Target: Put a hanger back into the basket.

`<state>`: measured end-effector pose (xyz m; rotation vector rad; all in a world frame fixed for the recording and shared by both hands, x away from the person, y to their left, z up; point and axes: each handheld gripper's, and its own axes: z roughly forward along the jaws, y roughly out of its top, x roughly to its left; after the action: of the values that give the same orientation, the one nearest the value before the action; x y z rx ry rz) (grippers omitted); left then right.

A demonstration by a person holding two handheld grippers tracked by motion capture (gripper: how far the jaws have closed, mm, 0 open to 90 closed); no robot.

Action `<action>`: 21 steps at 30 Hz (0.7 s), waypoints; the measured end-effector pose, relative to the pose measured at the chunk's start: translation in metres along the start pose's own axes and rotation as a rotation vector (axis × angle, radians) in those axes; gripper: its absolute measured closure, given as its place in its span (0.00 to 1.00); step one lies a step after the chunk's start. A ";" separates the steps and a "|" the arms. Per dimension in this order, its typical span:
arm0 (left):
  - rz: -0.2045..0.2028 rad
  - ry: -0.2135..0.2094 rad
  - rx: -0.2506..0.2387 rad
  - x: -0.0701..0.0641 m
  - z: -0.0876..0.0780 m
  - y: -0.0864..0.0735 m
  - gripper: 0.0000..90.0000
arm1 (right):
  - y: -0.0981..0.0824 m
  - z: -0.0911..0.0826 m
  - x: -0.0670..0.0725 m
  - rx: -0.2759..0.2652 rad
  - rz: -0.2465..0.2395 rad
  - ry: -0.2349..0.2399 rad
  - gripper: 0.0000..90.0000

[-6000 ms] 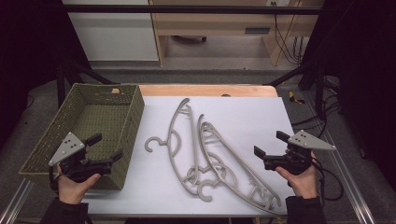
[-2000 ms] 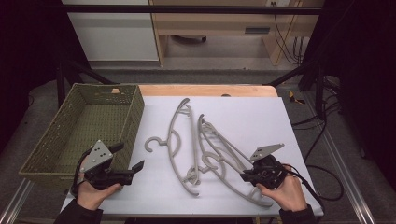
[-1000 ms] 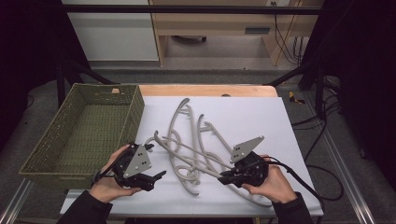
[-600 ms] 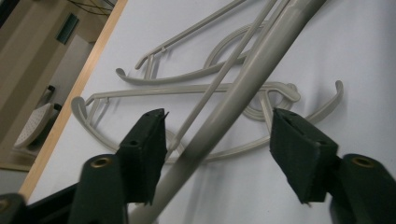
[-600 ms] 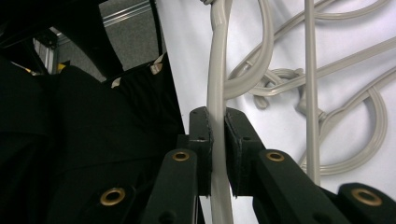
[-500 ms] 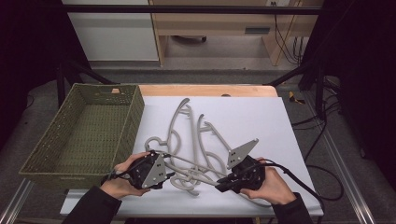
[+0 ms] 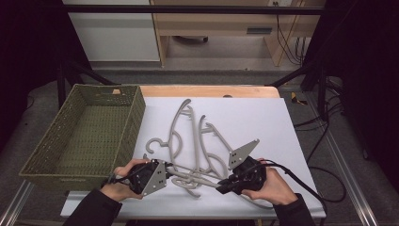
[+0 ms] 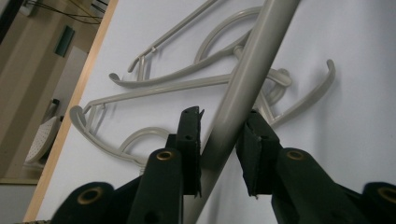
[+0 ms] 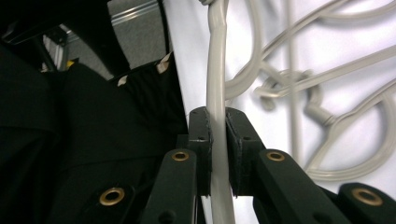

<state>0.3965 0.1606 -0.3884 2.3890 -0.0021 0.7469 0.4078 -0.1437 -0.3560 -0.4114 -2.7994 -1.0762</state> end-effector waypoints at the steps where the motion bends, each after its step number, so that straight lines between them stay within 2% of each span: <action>1: -0.003 -0.006 -0.001 -0.001 0.000 0.000 0.81 | 0.000 -0.002 0.000 -0.006 0.013 -0.009 0.91; 2: -0.003 -0.010 0.001 -0.001 0.000 0.000 0.82 | 0.000 -0.003 -0.001 -0.017 0.006 0.005 0.90; 8: -0.011 -0.003 0.005 -0.001 -0.004 0.000 0.88 | 0.001 -0.008 -0.006 -0.061 0.016 -0.024 0.88; 10: -0.017 -0.006 0.007 -0.001 -0.007 0.001 0.90 | 0.001 -0.009 -0.008 -0.079 0.026 -0.047 0.88; 12: -0.014 0.005 0.019 -0.002 -0.009 0.002 0.91 | 0.002 -0.011 -0.011 -0.101 0.018 -0.060 0.87; 14: -0.028 0.001 0.025 -0.003 -0.011 0.003 0.91 | 0.002 -0.011 -0.011 -0.108 0.023 -0.063 0.86; 16: -0.041 0.002 0.032 -0.002 -0.013 0.004 0.91 | 0.002 -0.013 -0.012 -0.130 0.034 -0.095 0.84; 17: -0.022 -0.002 0.060 0.000 -0.016 0.005 0.91 | 0.002 -0.013 -0.012 -0.130 0.034 -0.095 0.84; 19: -0.055 0.001 0.063 0.001 -0.017 0.007 0.91 | 0.002 -0.015 -0.013 -0.142 0.045 -0.125 0.81; 21: -0.091 0.003 0.074 0.002 -0.019 0.009 0.91 | 0.002 -0.017 -0.014 -0.163 0.050 -0.180 0.75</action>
<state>0.3873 0.1647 -0.3702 2.4399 0.1373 0.7188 0.4217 -0.1565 -0.3452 -0.6213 -2.8449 -1.3238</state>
